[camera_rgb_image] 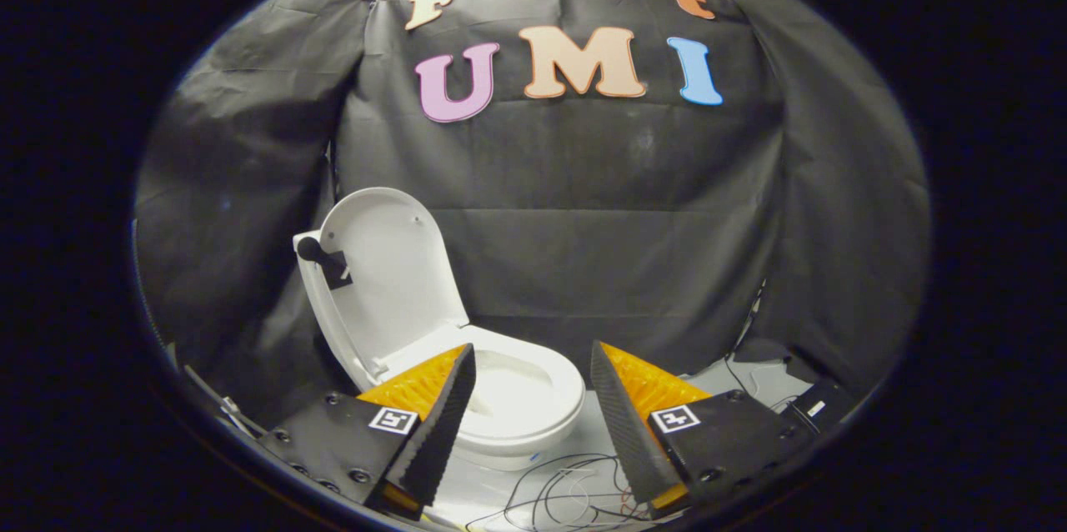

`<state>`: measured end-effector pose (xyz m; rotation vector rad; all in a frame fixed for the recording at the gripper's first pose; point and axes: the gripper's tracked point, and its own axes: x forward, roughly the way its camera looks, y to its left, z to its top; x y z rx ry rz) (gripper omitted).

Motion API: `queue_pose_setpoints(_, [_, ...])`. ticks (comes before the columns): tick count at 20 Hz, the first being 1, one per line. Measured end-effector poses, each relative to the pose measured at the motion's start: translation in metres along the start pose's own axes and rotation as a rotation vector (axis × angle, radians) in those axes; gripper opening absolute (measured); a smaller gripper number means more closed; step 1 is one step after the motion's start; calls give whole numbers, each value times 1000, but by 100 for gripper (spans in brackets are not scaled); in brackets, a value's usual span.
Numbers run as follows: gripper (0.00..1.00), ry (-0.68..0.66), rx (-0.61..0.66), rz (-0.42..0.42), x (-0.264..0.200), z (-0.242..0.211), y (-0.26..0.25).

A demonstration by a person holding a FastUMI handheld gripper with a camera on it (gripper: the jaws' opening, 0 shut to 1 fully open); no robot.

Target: Open the toilet lid.

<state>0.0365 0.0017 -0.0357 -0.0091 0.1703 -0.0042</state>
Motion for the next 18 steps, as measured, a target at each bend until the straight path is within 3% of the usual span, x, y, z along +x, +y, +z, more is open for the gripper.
queue_pose_setpoints(10, [86, -166, 9, -1, -28, 28, -1])
queue_pose_setpoints(18, [86, -178, 9, -3, -41, 27, -2])
